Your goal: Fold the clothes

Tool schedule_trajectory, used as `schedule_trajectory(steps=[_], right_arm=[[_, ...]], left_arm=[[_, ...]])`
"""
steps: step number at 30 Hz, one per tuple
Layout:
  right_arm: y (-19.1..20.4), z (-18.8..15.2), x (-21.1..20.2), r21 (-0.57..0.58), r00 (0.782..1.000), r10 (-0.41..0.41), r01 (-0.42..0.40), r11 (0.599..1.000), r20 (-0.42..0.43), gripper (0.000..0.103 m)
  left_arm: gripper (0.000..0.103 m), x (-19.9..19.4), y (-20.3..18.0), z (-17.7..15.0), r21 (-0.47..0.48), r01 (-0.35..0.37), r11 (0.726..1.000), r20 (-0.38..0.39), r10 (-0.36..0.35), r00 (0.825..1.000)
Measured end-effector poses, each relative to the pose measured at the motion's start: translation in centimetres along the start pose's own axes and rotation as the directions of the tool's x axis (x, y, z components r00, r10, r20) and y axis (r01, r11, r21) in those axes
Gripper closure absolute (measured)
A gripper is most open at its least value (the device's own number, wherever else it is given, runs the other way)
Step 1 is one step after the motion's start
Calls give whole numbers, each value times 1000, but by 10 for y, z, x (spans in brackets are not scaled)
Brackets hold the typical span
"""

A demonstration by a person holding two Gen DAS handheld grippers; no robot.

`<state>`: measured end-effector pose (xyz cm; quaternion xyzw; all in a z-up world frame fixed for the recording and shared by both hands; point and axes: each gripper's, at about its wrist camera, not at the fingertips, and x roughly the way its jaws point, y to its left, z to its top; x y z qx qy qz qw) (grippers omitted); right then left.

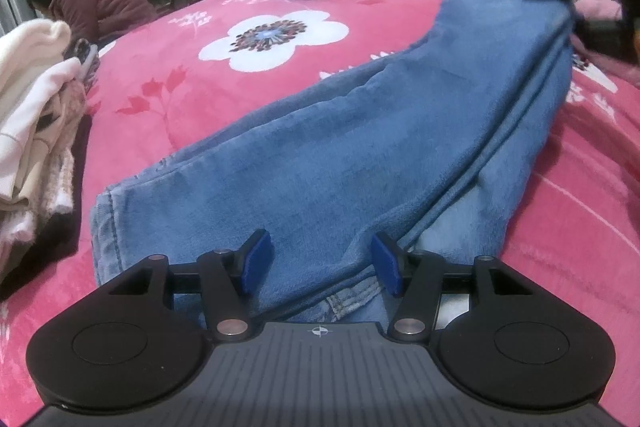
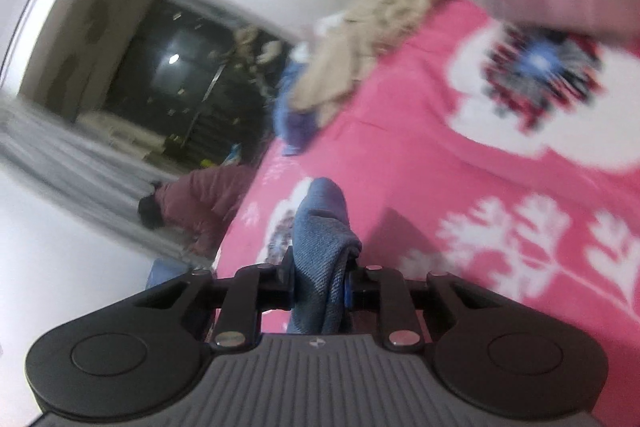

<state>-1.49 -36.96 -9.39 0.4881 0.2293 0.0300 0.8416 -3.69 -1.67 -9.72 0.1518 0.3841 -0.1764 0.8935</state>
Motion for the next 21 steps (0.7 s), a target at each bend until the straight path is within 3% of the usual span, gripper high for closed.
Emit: schedule_trajectory(steps=[4,9,15,18,21], right_arm=[[15,4,-1,-58,1000,-3,3,998,-5,80],[22,5,-1,-84,1000,-16,15,996,-19,80],[33,-1,-9,-127,1000,18,-18,992,0,80],[36,-4,-11,-161,1000,19,-20,987,-6,81],[40,-7,-12,-199,1000,16,-18,980,-14,81]], left_arm=[[47,-23,7,9,35,34,999,70,-37,997],[47,-45,22,37,17,152,988,203,-152,967],[47,37,2,65,135,161,978,105,-176,979],[45,79,5,57,88,172,981,51,-177,983],[45,74,12,54,57,199,978,68,-203,977]])
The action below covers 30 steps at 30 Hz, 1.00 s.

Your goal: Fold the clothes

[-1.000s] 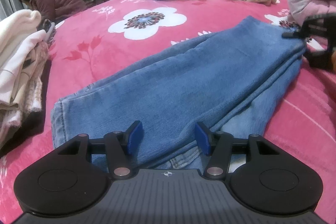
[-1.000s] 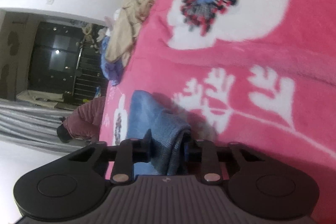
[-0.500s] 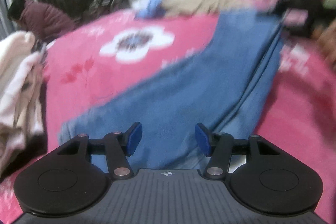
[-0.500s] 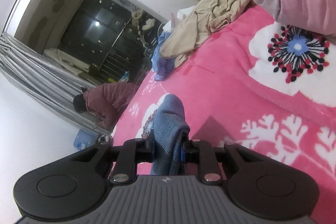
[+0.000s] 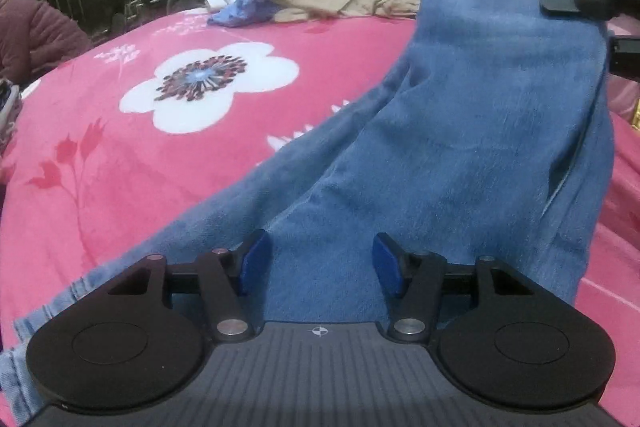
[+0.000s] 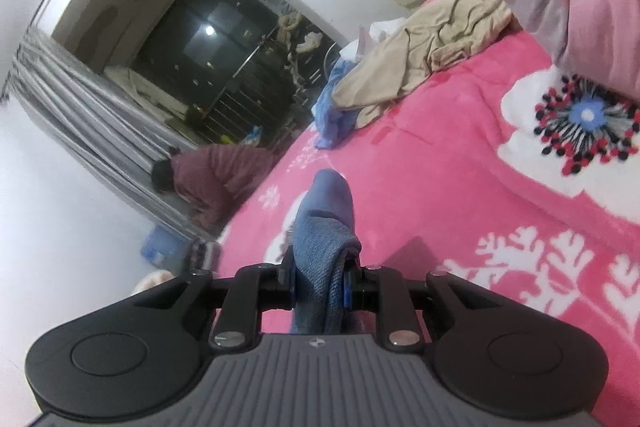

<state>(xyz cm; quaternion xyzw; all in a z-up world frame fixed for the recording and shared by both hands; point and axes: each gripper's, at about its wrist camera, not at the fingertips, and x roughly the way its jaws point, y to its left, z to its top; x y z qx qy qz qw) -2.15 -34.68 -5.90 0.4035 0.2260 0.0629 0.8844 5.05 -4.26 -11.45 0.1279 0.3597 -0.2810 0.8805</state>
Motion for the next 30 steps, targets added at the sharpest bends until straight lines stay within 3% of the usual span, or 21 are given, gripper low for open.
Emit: schedule_trajectory(steps=[5,7,8,11,14,17,19,22,25,30], right_arm=[[4,-1,-2,-48,1000,11,-11,999,-1,81],[5,-2,-1,-50,1000,12,-12,999,2,81],[5,-3,0,-50,1000,13,-13,999,0,81],[7,-4,1,-59,1000,13,-13,998,-3,81],[13,-3,0,-72,1000,29,-29,997,5,81],[22,-4,-1,-103,999,46,-46,994,3,81],[31,-5,0,-117,998,68,-68,991,-1,81],[47,-9,3,-154,994,102,-105,983,-25,81],[64,-20,5,-228,993,111,-118,966,-42,81],[82,-24,1,-302,990,134,-140,943,-41,81]], left_arm=[[46,-16,20,8,-150,55,987,38,-50,998],[46,-6,10,6,-118,65,991,-20,-68,997],[45,-1,-1,2,-39,34,999,-49,-36,998],[46,-1,-18,-1,71,-33,997,-9,34,999],[47,-23,-17,4,2,-45,999,55,45,997],[47,-43,-30,-3,40,-21,999,109,16,994],[47,-40,-44,-11,94,4,996,87,-13,996],[47,-23,-62,-26,167,-23,986,50,14,999],[47,-24,-57,-25,143,-19,990,41,13,999],[47,-47,-31,-18,22,-29,999,64,27,998]])
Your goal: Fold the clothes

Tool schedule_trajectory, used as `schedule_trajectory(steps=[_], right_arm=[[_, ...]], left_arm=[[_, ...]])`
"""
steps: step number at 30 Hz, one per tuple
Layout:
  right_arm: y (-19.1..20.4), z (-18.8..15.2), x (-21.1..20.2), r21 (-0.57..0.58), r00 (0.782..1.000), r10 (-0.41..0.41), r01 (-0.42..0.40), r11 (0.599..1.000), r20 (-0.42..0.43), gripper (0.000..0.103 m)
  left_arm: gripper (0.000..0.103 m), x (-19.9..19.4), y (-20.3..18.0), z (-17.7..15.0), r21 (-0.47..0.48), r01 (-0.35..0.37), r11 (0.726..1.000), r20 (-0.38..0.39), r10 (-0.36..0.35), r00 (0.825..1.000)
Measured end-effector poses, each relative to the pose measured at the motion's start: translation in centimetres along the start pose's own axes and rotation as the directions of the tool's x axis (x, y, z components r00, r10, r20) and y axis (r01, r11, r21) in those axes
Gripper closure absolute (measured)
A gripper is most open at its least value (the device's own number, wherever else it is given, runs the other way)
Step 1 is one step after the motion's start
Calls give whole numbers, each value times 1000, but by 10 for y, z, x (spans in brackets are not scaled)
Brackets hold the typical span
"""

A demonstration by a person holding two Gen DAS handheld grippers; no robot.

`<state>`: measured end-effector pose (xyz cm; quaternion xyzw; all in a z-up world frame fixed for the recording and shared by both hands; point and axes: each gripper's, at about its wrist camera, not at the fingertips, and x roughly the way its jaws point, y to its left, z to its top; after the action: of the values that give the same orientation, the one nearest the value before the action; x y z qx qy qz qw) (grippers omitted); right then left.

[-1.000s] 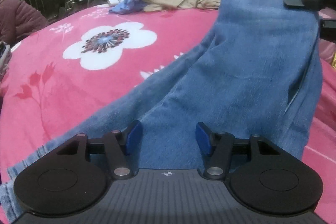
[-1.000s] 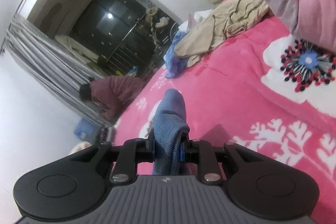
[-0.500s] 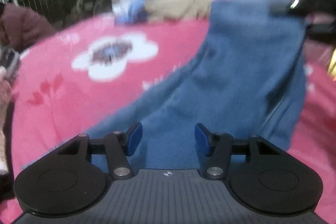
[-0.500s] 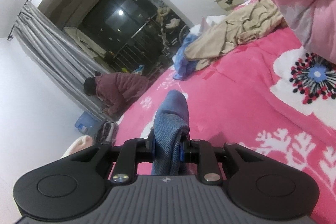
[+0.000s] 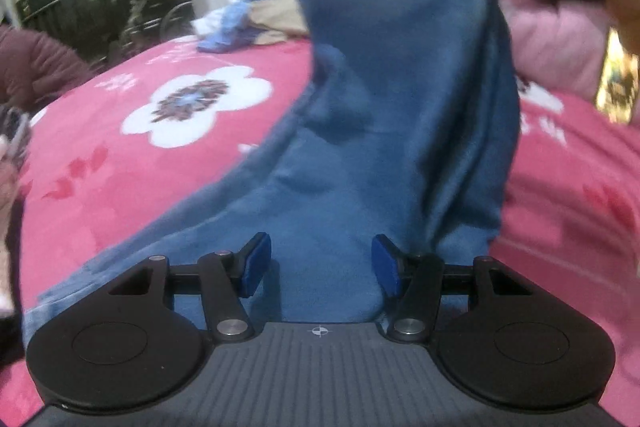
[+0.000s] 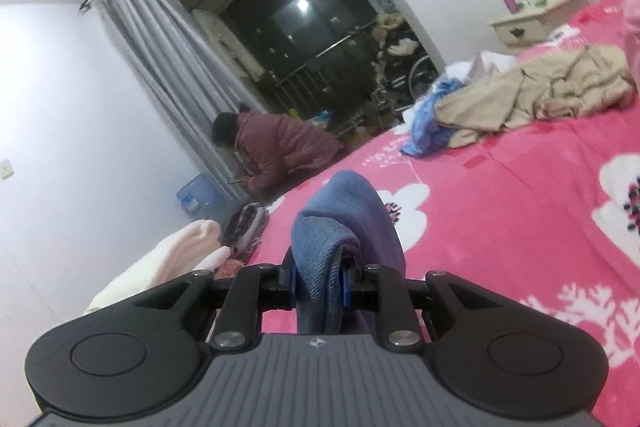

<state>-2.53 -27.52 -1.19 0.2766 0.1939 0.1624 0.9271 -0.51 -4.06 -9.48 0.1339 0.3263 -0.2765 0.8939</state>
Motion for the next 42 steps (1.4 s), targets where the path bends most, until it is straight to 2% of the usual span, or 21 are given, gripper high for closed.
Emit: schedule_trajectory(steps=[3,7,9,11,14,17,23,27,31,34,38,40,42], right_arm=[[6,0,2,-9,1000,8,-8,1000,-4,81],[17,0,5,-32,999,32,-32,999,-12,81],[27,0,8,-60,998,54,-55,997,-21,81],[41,-2,14,-107,996,81,-85,991,-38,81],[64,-9,25,-172,990,120,-131,976,-76,81],[85,-19,39,-206,980,155,-178,962,-124,81],[125,-50,61,-286,954,198,-258,923,-224,81],[148,-77,75,-369,937,187,-293,882,-296,81],[172,-106,84,-486,922,165,-329,809,-349,81],[192,-136,89,-629,922,124,-345,697,-368,81],[205,-176,96,-757,923,65,-349,553,-378,81],[209,-187,96,-782,925,54,-348,517,-376,81],[211,-190,96,-791,929,57,-341,508,-365,81]], left_arm=[[47,-20,26,1,-129,-1,992,9,2,1000],[47,-59,69,-8,-298,-43,953,13,49,999],[47,-81,94,-18,-384,-77,920,11,88,996],[46,-98,118,-30,-476,-92,875,9,109,994],[46,-115,145,-55,-588,-86,804,-1,106,994],[46,-118,156,-76,-654,-61,754,-16,67,998],[46,-108,165,-98,-730,-19,683,-33,-7,999],[46,-103,177,-110,-773,6,634,-25,-40,999],[46,-98,182,-119,-786,5,618,-31,-47,998],[46,-94,185,-124,-800,9,601,-28,-52,998],[46,-95,194,-134,-845,26,534,-10,-64,998],[46,-99,200,-138,-863,17,505,-8,-48,999],[46,-103,205,-144,-879,20,477,-1,-43,999]])
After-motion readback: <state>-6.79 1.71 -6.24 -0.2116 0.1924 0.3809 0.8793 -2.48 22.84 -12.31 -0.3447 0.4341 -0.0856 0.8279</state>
